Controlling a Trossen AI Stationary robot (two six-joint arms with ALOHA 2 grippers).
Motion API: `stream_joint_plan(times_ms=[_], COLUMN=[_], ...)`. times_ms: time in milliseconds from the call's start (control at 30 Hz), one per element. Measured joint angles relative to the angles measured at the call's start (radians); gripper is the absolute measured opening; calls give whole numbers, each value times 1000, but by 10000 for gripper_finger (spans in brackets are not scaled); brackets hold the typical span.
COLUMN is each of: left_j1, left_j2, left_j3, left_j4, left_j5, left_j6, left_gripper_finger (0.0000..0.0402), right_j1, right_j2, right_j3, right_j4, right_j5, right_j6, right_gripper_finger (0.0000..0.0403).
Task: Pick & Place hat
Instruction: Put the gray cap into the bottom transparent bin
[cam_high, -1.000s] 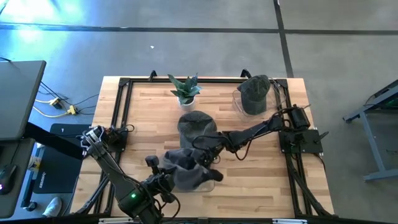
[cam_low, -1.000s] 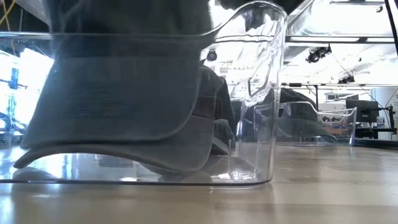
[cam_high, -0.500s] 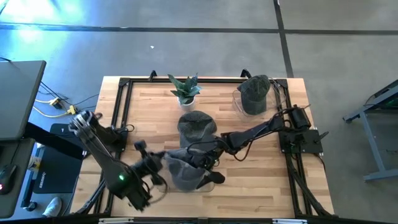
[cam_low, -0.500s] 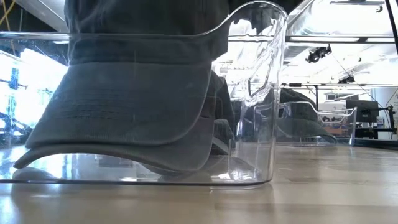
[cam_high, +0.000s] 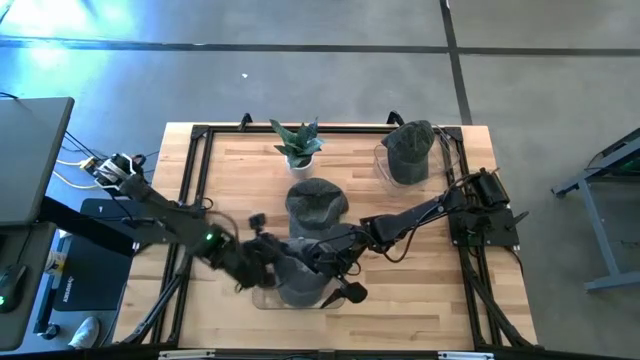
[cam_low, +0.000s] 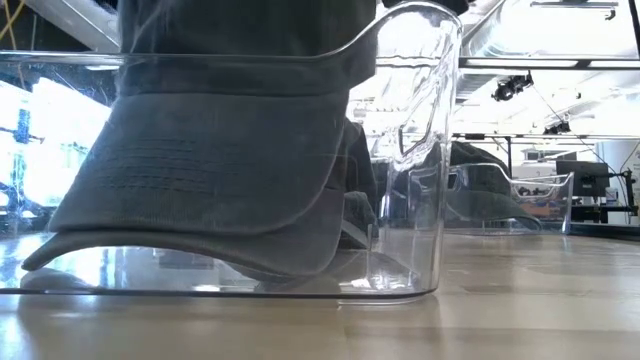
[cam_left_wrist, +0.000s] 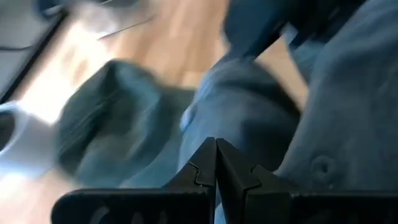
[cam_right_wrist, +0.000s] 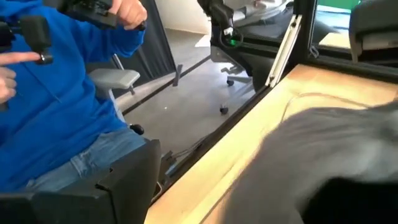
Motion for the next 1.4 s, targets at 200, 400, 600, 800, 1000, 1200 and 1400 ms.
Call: stream_joint_plan(times_ms=[200,400,600,800,1000,1200,1400], left_j1=[77,46,-25,-55,-25,34,-5], left_j2=[-1,-1,-2,-2,6,48,18], left_j3=[-35,-36,-36,-36,-36,-36,-37], left_j4=[192,343,448,438,430,493,484], left_j5=[331,573,593,445,441,669,625], left_j6=[204,319,423,445,434,417,496], left_gripper_finger=[0,0,0,0,0,0,0], right_j1=[9,11,23,28,28,20,16], right_j2=[-14,-54,-69,-69,-93,-99,-99], right_j3=[0,0,0,0,0,0,0], right_j4=[-41,-135,-208,-253,-251,-284,-310], right_j5=[-5,29,109,113,256,368,414], right_j6=[-26,-27,-27,-23,4,31,73], right_gripper_finger=[311,311,311,311,311,311,311])
